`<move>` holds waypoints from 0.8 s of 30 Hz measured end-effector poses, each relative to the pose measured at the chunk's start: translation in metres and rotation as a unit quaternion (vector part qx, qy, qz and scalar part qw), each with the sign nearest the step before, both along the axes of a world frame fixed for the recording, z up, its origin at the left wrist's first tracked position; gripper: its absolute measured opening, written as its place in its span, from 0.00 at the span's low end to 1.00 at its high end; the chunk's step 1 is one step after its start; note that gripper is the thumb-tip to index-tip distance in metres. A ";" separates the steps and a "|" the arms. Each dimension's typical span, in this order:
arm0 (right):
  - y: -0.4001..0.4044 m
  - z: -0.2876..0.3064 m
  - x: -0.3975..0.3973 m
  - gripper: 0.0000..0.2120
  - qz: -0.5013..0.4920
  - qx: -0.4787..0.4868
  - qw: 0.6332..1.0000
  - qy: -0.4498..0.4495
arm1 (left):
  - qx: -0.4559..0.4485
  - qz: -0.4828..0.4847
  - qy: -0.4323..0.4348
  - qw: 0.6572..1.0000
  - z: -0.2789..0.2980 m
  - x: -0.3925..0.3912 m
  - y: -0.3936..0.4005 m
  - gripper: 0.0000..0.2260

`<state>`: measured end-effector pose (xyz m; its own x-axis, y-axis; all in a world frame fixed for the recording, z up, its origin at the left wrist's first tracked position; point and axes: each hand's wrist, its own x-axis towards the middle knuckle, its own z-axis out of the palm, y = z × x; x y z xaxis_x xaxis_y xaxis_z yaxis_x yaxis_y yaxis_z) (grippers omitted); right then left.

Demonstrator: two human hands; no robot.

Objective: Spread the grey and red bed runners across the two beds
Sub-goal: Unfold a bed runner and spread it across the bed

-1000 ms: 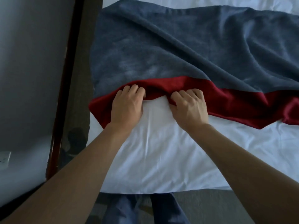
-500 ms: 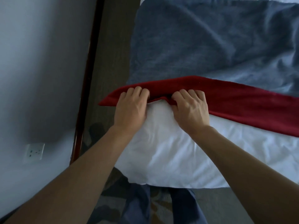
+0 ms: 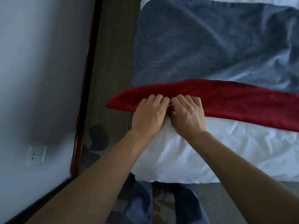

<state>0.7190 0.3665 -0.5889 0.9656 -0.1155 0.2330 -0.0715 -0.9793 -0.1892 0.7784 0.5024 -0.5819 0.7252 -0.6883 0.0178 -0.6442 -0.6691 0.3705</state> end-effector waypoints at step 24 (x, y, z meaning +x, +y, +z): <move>0.032 0.010 -0.023 0.08 0.029 0.029 0.998 0.046 | -0.019 0.046 0.022 0.998 0.006 -0.033 0.038 0.05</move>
<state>0.6964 0.3984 -0.5794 0.9879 -0.0695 0.1386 -0.0345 -0.9700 -0.2406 0.7458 0.5406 -0.5760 0.7864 -0.6177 0.0089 -0.5624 -0.7099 0.4241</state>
